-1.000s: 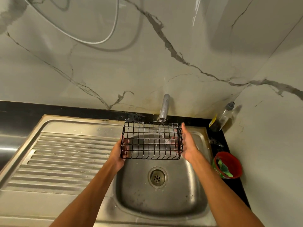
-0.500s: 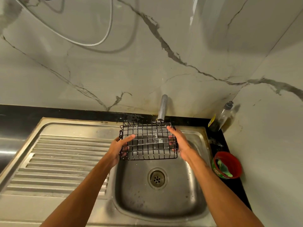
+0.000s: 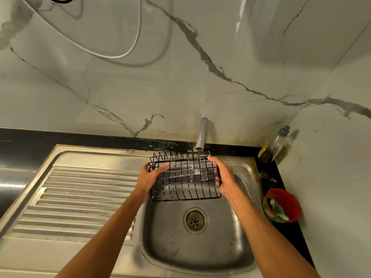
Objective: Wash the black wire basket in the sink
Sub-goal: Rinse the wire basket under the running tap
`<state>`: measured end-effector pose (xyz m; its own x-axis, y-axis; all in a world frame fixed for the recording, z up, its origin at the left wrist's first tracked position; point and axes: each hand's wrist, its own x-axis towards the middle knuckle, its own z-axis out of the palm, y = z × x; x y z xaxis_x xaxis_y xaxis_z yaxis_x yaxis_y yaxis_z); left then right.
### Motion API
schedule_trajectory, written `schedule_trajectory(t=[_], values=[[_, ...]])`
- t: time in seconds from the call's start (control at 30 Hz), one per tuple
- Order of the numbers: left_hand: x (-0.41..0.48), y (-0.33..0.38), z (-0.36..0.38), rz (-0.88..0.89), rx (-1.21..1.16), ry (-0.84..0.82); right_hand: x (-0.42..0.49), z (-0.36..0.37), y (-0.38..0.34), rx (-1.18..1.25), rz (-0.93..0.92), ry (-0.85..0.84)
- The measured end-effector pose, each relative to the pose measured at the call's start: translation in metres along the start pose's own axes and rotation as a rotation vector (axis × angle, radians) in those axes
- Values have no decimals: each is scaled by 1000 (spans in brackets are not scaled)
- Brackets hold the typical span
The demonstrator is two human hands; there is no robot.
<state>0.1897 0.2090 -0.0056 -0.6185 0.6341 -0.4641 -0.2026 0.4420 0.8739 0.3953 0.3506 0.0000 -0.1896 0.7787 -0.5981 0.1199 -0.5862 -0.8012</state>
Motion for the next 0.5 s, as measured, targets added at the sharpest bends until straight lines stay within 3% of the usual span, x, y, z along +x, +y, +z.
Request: schedule_trajectory(t=[0.1, 0.13, 0.2, 0.27, 0.33, 0.4, 0.5], values=[[-4, 8, 21, 396, 532, 164, 0, 0, 0, 30, 28, 70], [-7, 13, 33, 553, 664, 152, 0, 0, -1, 46, 36, 89], [-14, 20, 61, 739, 818, -29, 0, 0, -2, 69, 33, 106], [-25, 21, 91, 796, 936, -273, 1, -1, -1, 97, 26, 104], [-34, 16, 112, 860, 1035, -406, 0, -4, -2, 146, 33, 100], [-31, 14, 114, 881, 1062, -383, -1, -9, -2, 164, 43, 90], [-17, 8, 97, 707, 1118, -239, -5, -15, -6, 177, 14, 125]])
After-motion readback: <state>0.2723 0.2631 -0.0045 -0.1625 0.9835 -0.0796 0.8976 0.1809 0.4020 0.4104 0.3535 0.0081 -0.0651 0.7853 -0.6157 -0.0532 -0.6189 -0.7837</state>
